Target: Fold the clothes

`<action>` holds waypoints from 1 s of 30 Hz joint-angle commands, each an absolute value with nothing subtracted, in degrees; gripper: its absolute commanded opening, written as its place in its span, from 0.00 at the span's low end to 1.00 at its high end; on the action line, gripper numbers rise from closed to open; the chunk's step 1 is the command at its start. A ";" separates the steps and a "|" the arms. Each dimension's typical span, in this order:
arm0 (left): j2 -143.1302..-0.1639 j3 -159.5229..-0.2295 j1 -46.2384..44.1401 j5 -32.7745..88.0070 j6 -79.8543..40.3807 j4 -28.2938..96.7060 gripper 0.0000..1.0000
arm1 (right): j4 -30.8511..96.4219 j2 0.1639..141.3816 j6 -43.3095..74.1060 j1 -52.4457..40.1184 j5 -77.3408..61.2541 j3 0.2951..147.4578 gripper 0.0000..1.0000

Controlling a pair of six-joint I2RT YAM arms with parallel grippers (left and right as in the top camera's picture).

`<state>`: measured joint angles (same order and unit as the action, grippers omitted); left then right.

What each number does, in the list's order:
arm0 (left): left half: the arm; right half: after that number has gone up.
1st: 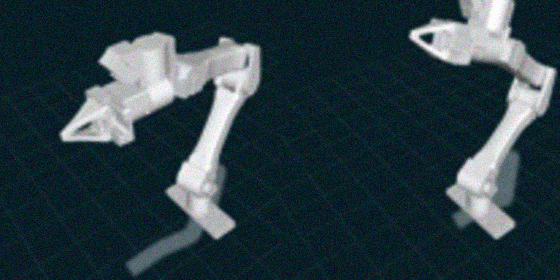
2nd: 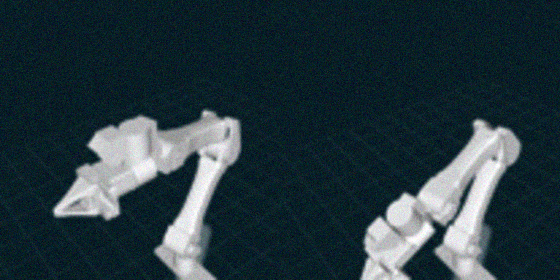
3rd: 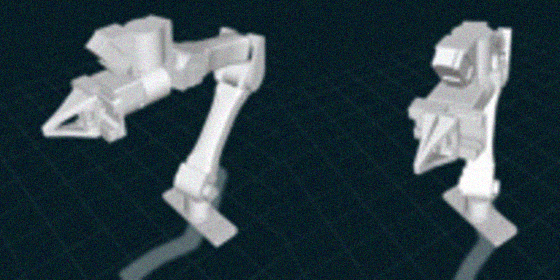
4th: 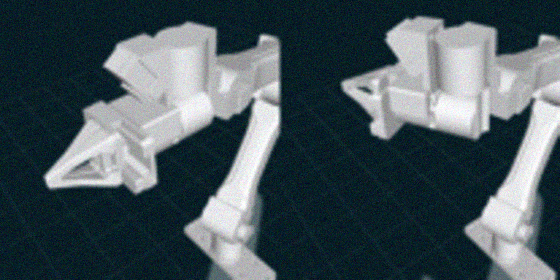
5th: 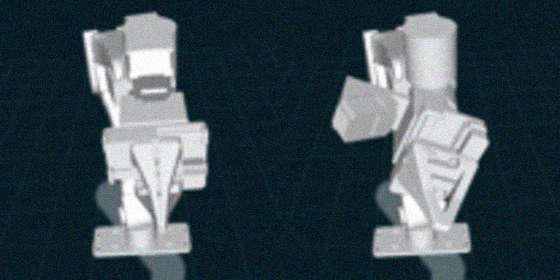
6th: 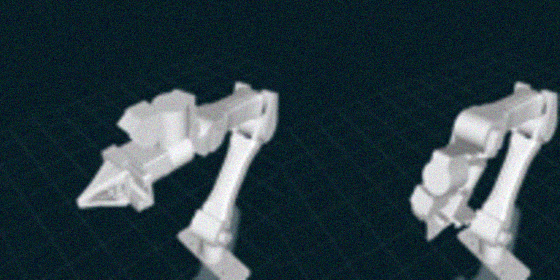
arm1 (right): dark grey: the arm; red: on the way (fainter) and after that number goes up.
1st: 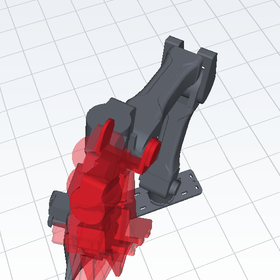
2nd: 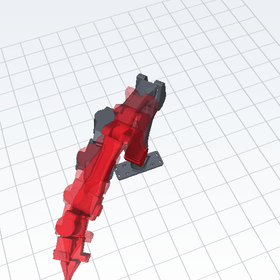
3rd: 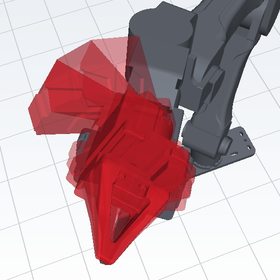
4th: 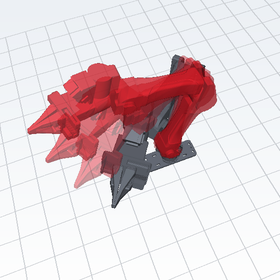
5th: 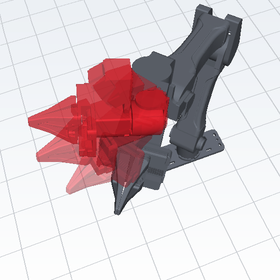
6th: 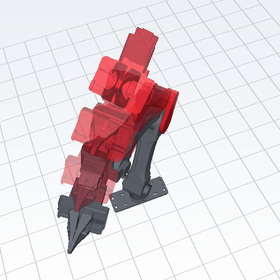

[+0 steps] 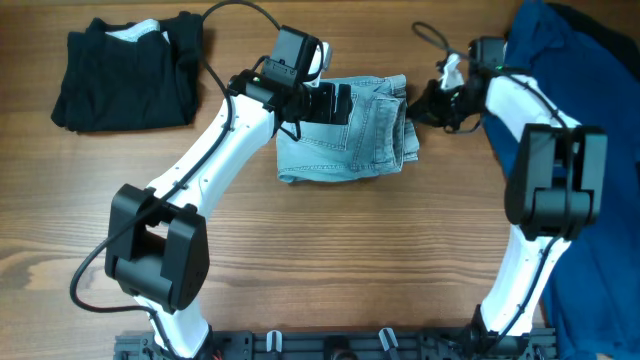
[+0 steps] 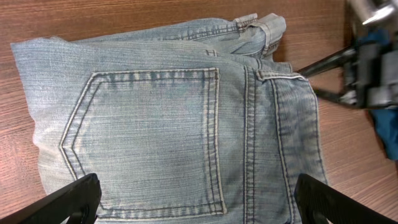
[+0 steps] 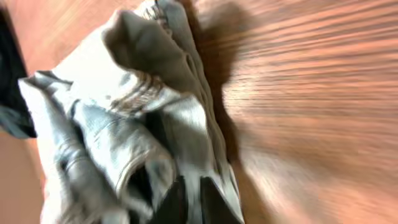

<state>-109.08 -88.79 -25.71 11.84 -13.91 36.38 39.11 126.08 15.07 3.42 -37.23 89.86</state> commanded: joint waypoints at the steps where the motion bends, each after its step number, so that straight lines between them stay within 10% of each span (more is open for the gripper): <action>1: -109.32 -90.13 -25.32 9.98 -13.91 36.42 1.00 | 43.20 119.55 10.22 4.71 -37.34 93.78 0.23; 8: -109.19 -90.13 -18.48 5.72 -13.76 41.32 1.00 | 50.02 118.67 5.04 0.16 -37.01 92.62 0.47; 25: -109.19 -90.13 -12.99 5.67 -13.74 44.84 1.00 | 37.04 127.68 12.23 -4.27 -32.86 90.98 0.47; 30: -109.19 -90.13 -12.99 5.67 -13.74 44.84 1.00 | 32.80 127.63 12.38 -4.82 -36.29 92.16 0.04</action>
